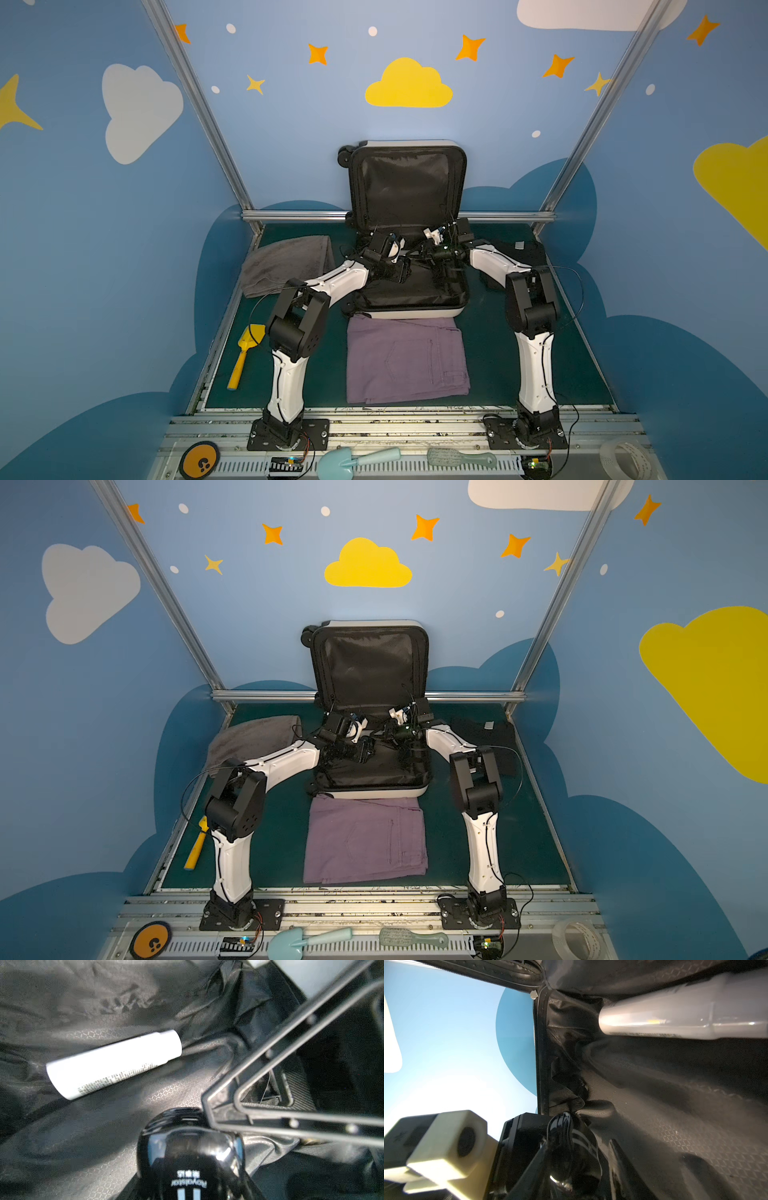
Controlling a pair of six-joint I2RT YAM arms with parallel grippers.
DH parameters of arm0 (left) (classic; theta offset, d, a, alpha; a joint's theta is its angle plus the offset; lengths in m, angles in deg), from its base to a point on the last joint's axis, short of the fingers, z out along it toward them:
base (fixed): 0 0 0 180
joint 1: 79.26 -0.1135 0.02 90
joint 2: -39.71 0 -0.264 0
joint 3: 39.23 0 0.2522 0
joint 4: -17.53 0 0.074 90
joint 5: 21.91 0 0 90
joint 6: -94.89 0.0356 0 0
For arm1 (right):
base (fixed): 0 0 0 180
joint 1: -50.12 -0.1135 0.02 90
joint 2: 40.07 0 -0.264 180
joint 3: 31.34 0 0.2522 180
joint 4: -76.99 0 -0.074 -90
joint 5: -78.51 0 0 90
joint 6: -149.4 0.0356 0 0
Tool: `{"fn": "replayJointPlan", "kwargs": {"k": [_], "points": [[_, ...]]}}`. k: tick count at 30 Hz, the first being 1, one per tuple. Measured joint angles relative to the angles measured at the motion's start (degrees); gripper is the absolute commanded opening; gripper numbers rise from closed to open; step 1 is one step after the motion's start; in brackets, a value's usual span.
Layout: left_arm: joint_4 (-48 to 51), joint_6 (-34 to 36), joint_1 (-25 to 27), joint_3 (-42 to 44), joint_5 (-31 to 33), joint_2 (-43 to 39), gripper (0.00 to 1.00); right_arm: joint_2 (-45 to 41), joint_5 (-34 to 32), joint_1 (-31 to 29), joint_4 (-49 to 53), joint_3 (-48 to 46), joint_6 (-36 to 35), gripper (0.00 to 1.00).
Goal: Pack the luggage
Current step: 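Lower the black device into the suitcase with the left gripper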
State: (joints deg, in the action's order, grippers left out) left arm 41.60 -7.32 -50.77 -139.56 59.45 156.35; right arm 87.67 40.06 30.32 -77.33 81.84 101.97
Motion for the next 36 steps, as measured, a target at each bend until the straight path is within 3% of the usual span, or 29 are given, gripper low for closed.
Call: {"fn": "replayJointPlan", "kwargs": {"k": [11, 22, 36], "points": [[-1.2, -0.2, -0.2, -1.1, -0.6, 3.4, 0.48, 0.0, 1.7, 0.3, -3.1, -3.0, 2.3, 0.5], [-1.2, -1.1, -0.3, -2.7, -0.8, 3.8, 0.48, 1.1, 2.9, 0.6, -4.5, -2.4, 3.3, 0.34], [2.4, -1.9, -0.8, -7.5, -0.6, 8.7, 0.49, 4.9, 1.5, 0.9, -3.4, 0.5, 3.5, 0.32]]}}
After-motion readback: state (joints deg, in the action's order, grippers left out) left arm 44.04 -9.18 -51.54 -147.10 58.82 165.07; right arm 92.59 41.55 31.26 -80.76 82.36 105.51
